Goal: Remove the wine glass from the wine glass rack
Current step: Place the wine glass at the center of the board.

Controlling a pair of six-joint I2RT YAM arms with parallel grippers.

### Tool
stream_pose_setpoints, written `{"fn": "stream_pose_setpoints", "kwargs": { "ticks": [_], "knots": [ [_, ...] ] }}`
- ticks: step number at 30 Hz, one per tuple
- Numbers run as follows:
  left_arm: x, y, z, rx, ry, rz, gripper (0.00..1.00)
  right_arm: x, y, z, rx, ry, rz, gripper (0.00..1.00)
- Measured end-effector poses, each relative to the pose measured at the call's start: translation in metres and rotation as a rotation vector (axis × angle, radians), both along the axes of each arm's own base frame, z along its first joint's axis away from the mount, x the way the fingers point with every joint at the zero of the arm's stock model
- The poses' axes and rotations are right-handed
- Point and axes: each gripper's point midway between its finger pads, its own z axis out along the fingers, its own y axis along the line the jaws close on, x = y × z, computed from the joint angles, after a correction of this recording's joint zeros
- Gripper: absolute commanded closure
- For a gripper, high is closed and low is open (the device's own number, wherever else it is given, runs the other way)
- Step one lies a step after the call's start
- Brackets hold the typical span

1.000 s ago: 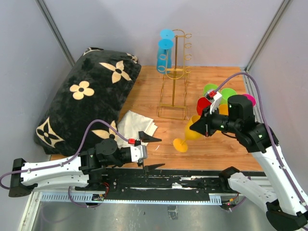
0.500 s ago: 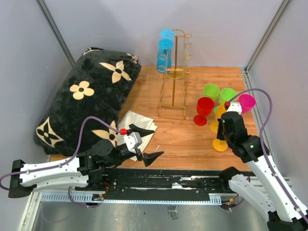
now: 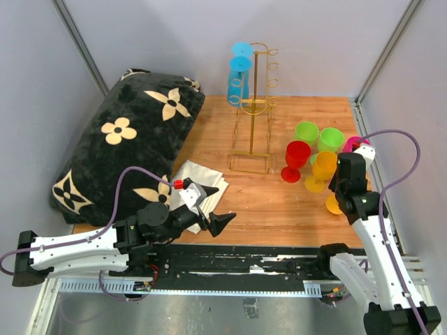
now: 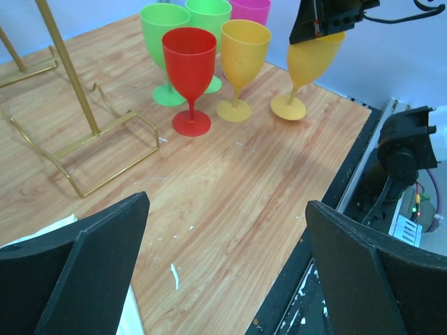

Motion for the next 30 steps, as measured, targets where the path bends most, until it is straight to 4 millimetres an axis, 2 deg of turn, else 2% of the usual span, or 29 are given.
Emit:
{"fn": "stream_pose_setpoints", "kwargs": {
  "ticks": [6, 11, 18, 23, 26, 27, 29, 30],
  "knots": [
    [0.009, 0.009, 0.004, -0.039, 0.038, 0.078, 0.00, 0.020, -0.008, -0.012, 0.044, 0.019, -0.036, 0.99],
    [0.018, 0.013, -0.001, -0.008, 0.089, 0.151, 0.00, 0.039, -0.013, -0.011, 0.047, -0.018, -0.058, 0.99],
    [0.024, 0.014, -0.006, 0.020, 0.135, 0.204, 0.00, 0.052, -0.021, -0.011, 0.035, -0.044, -0.094, 0.96],
    [0.024, 0.017, -0.001, -0.015, 0.139, 0.215, 0.00, 0.054, -0.026, -0.012, 0.018, -0.050, -0.116, 0.85],
    [0.027, 0.023, 0.001, -0.052, 0.159, 0.250, 0.00, 0.053, -0.028, -0.010, 0.009, -0.055, -0.130, 0.84],
    [0.030, 0.026, 0.002, -0.070, 0.173, 0.274, 0.00, 0.052, -0.030, -0.009, 0.006, -0.061, -0.136, 0.80],
    [0.034, 0.032, 0.003, -0.101, 0.201, 0.323, 0.00, 0.050, -0.032, -0.005, 0.000, -0.079, -0.148, 0.65],
    [0.036, 0.035, 0.002, -0.112, 0.213, 0.343, 0.00, 0.049, -0.032, -0.002, 0.000, -0.090, -0.153, 0.60]
  ]
}}
